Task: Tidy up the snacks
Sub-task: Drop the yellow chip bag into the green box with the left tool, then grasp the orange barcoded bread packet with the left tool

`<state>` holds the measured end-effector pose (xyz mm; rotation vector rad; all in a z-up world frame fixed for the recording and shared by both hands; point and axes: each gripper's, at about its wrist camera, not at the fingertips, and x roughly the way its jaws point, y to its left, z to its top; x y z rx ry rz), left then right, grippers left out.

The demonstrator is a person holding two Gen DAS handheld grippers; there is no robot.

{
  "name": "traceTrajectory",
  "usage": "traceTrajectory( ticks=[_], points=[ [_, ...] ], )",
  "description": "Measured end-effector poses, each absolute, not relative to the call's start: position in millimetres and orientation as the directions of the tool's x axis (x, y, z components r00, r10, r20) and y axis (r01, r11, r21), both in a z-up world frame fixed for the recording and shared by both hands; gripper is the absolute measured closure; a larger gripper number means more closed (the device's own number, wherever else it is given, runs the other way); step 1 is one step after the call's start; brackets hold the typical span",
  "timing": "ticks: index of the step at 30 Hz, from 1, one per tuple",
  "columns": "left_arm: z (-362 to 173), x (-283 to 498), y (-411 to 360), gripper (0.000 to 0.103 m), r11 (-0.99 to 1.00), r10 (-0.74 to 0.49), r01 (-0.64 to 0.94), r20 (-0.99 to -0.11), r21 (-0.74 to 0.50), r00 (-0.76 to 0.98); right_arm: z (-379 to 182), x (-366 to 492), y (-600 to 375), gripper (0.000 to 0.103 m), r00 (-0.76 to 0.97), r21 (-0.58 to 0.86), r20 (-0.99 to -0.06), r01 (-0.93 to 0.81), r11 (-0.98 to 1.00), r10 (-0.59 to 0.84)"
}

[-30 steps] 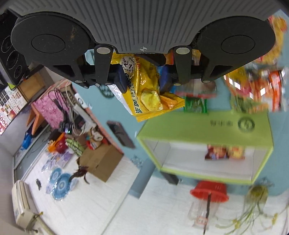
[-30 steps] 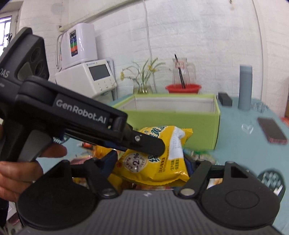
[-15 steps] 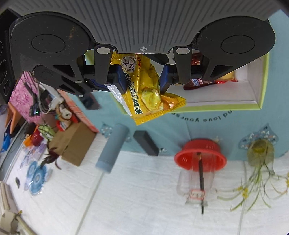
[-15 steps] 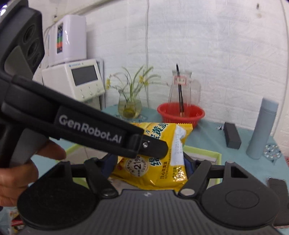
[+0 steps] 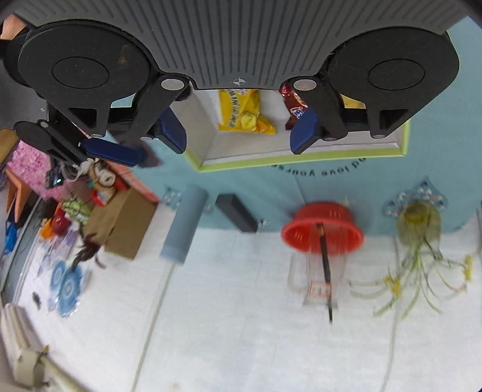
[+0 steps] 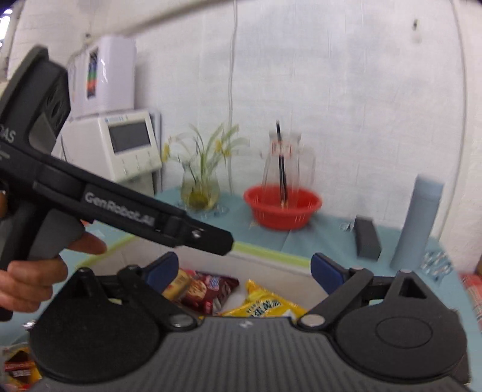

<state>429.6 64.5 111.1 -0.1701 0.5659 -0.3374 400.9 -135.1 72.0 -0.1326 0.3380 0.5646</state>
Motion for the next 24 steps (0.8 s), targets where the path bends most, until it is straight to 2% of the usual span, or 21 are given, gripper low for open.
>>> traceTrajectory(
  ticks=[3,7,11,16,20,24],
  points=[
    [123.5,381.4,67.8,0.04,0.915,-0.394,0.299,-0.444,-0.27,0.805,85.5,354.6,-149.7,0.009,0.794,-0.01,-0.292,-0.56,0.829,0.533],
    [112.6,326.1,74.2,0.035,0.917,-0.385,0.286,-0.43,-0.278,0.816,73.5,303.5,-153.6,0.009,0.762,0.037,-0.3,-0.591,0.806,0.573],
    [77.9,280.5,88.8,0.036,0.922,-0.36,0.231,-0.474,-0.309,0.804,39.8,262.2,-138.9,0.009,0.69,0.114,-0.371,-0.631,0.767,0.622],
    [34.4,249.8,108.7,0.038,0.898,-0.366,0.134,-0.544,-0.418,0.755,-2.1,234.3,-107.6,0.009,0.615,0.15,-0.459,-0.657,0.739,0.641],
    [17.9,254.6,110.1,0.041,0.893,-0.374,0.113,-0.578,-0.436,0.725,-16.9,238.2,-88.5,0.01,0.602,0.158,-0.484,-0.654,0.74,0.635],
    [4.1,269.5,108.8,0.046,0.882,-0.401,0.11,-0.608,-0.458,0.686,-22.3,240.9,-80.2,0.016,0.613,0.145,-0.495,-0.64,0.754,0.616]
  ],
)
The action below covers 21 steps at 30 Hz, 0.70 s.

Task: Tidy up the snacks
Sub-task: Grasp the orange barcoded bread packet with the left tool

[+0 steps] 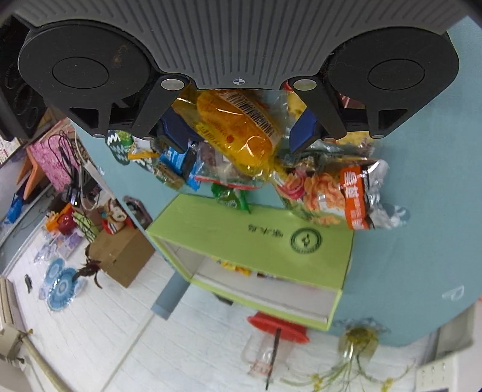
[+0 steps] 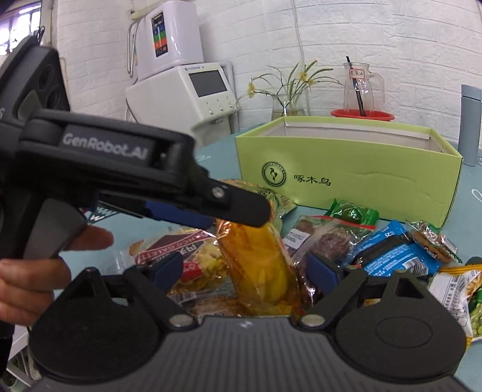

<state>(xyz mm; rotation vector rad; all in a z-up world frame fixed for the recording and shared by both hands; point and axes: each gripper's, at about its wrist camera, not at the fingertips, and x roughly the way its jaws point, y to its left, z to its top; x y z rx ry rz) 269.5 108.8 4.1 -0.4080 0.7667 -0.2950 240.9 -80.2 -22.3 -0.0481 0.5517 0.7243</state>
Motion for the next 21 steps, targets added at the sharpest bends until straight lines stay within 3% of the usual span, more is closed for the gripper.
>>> traceTrajectory(
  ticks=[3,5,6,8,14,21],
  points=[
    [-6.8,273.5,109.7,0.056,0.864,-0.436,0.112,-0.617,-0.491,0.655,-22.0,240.9,-78.1,0.026,0.634,0.128,-0.496,-0.623,0.772,0.594],
    [-9.1,272.0,113.7,0.068,0.85,-0.453,0.111,-0.607,-0.515,0.653,-22.8,238.0,-78.2,0.036,0.651,0.105,-0.5,-0.609,0.786,0.571],
    [-8.7,270.1,116.9,0.07,0.838,-0.467,0.108,-0.6,-0.535,0.649,-22.3,235.9,-78.4,0.045,0.659,0.092,-0.501,-0.604,0.791,0.561],
    [-4.2,264.7,120.7,0.072,0.827,-0.474,0.1,-0.592,-0.553,0.651,-20.0,232.2,-81.1,0.051,0.648,0.114,-0.501,-0.608,0.785,0.574],
    [41.7,266.9,122.9,0.073,0.834,-0.46,0.136,-0.539,-0.534,0.706,8.3,224.3,-80.3,0.052,0.658,0.085,-0.44,-0.647,0.758,0.611],
    [100.1,359.7,105.3,0.075,0.869,-0.432,0.191,-0.513,-0.457,0.742,56.7,298.4,-84.9,0.052,0.685,0.028,-0.391,-0.659,0.751,0.615]
  ],
)
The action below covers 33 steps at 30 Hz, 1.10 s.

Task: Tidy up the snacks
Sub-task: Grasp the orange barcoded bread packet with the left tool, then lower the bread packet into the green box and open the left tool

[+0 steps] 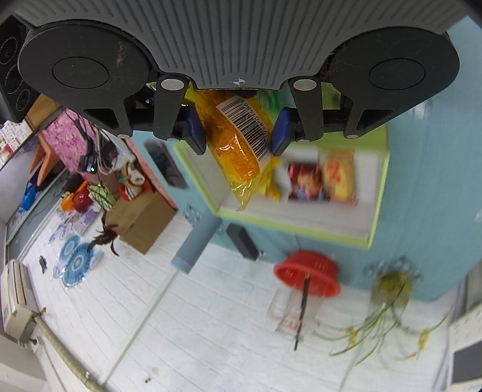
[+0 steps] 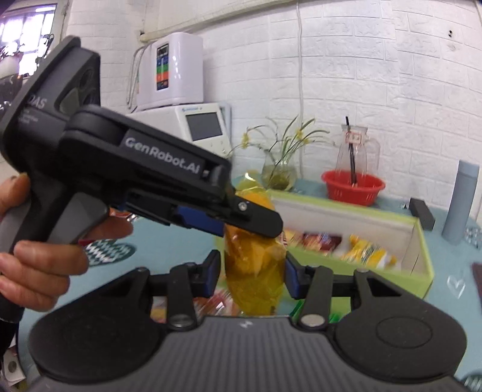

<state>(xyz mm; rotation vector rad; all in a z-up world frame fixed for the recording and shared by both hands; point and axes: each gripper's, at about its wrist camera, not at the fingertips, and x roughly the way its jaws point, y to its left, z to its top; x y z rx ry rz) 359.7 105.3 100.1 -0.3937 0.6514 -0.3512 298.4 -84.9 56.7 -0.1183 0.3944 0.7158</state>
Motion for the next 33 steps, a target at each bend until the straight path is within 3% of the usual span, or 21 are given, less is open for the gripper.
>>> traceTrajectory(
  ticks=[6,13,15,17,21,23,25,27,33],
  points=[
    [105.4,446.2,90.8,0.076,0.891,-0.396,0.167,-0.544,-0.422,0.74,74.3,391.1,-85.3,0.052,0.701,-0.015,-0.427,-0.637,0.771,0.571],
    [54.2,504.9,93.9,0.076,0.909,-0.359,0.101,-0.636,-0.405,0.683,42.1,463.0,-82.3,0.051,0.658,0.02,-0.514,-0.632,0.775,0.55],
    [41.1,511.2,97.2,0.071,0.915,-0.344,0.086,-0.65,-0.394,0.678,33.5,470.1,-81.1,0.049,0.65,0.025,-0.523,-0.635,0.772,0.551],
    [37.9,512.2,103.2,0.057,0.914,-0.338,0.07,-0.653,-0.4,0.678,30.9,470.5,-81.4,0.045,0.667,0.004,-0.52,-0.623,0.782,0.534],
    [57.5,487.5,111.8,0.051,0.917,-0.321,0.081,-0.599,-0.391,0.733,49.8,441.9,-104.1,0.035,0.74,-0.044,-0.43,-0.59,0.806,0.518],
    [72.7,466.8,110.6,0.04,0.917,-0.32,0.099,-0.568,-0.385,0.758,63.2,419.6,-120.0,0.03,0.769,-0.057,-0.382,-0.574,0.817,0.513],
    [85.5,441.1,104.7,0.037,0.915,-0.336,0.134,-0.536,-0.38,0.774,73.1,394.6,-136.8,0.015,0.796,-0.063,-0.338,-0.551,0.832,0.501],
    [92.6,412.6,96.3,0.037,0.91,-0.361,0.173,-0.511,-0.377,0.78,76.9,363.2,-150.3,0.009,0.814,-0.068,-0.313,-0.533,0.843,0.489],
    [70.0,326.0,68.5,0.036,0.867,-0.464,0.258,-0.501,-0.427,0.731,43.2,274.6,-175.8,0.009,0.804,-0.008,-0.385,-0.494,0.869,0.453]
  ],
)
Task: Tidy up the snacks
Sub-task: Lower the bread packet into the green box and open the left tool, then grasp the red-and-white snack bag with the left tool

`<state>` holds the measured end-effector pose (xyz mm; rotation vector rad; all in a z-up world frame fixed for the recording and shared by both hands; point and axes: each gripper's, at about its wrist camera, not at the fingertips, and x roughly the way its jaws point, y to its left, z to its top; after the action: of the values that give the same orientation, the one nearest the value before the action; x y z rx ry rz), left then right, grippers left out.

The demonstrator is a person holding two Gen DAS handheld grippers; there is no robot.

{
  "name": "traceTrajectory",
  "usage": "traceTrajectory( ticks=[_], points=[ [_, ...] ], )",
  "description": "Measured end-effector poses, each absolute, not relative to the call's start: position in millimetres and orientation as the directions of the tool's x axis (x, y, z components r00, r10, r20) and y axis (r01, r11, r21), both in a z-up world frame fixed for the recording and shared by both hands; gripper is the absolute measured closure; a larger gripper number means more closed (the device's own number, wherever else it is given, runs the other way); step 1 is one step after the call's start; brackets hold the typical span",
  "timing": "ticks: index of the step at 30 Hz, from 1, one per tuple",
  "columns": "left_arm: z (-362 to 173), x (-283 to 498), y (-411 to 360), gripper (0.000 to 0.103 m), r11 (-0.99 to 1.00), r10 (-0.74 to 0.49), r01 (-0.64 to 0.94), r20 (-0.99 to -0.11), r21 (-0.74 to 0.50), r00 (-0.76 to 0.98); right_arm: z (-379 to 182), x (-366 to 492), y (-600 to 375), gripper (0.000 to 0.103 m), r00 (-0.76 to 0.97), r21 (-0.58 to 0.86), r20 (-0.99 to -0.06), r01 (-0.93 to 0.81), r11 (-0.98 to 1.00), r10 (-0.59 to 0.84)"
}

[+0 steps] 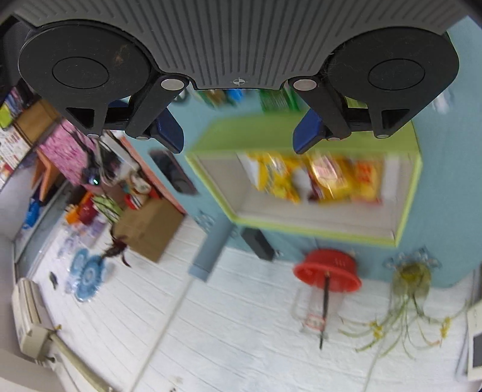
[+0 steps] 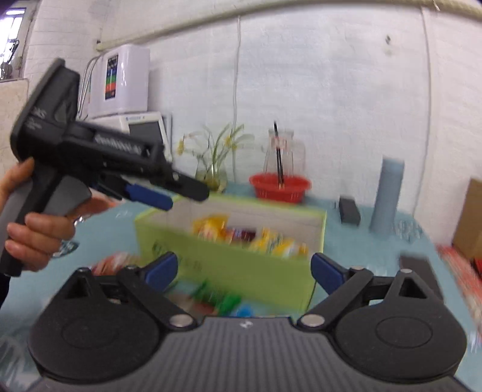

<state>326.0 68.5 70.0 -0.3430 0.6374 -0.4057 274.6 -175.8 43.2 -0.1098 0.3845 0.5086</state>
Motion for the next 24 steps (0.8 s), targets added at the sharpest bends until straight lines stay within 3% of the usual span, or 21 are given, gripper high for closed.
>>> traceTrajectory(
  ticks=[5,8,11,14,20,24],
  points=[
    [30.3,275.6,56.1,0.037,0.841,-0.5,0.217,-0.559,-0.495,0.662,-1.9,226.0,-177.3,0.009,0.713,0.07,-0.506,-0.526,0.847,0.485],
    [25.7,260.1,65.2,0.037,0.828,-0.495,0.169,-0.557,-0.535,0.666,-10.6,225.5,-163.6,0.009,0.663,0.03,-0.549,-0.593,0.805,0.509],
    [30.5,247.0,74.9,0.036,0.85,-0.438,0.12,-0.56,-0.513,0.703,-12.0,236.2,-153.0,0.009,0.647,-0.004,-0.555,-0.631,0.776,0.523],
    [31.6,234.0,81.6,0.035,0.853,-0.42,0.102,-0.557,-0.512,0.716,-22.6,255.5,-149.3,0.009,0.597,0.066,-0.592,-0.634,0.771,0.542],
    [20.2,230.7,73.3,0.034,0.844,-0.465,0.144,-0.572,-0.516,0.676,-27.8,221.6,-154.6,0.009,0.603,0.154,-0.576,-0.583,0.797,0.553],
    [6.3,241.8,53.0,0.034,0.824,-0.52,0.177,-0.595,-0.538,0.612,-23.7,204.0,-158.4,0.009,0.677,0.125,-0.558,-0.504,0.855,0.48]
  ],
)
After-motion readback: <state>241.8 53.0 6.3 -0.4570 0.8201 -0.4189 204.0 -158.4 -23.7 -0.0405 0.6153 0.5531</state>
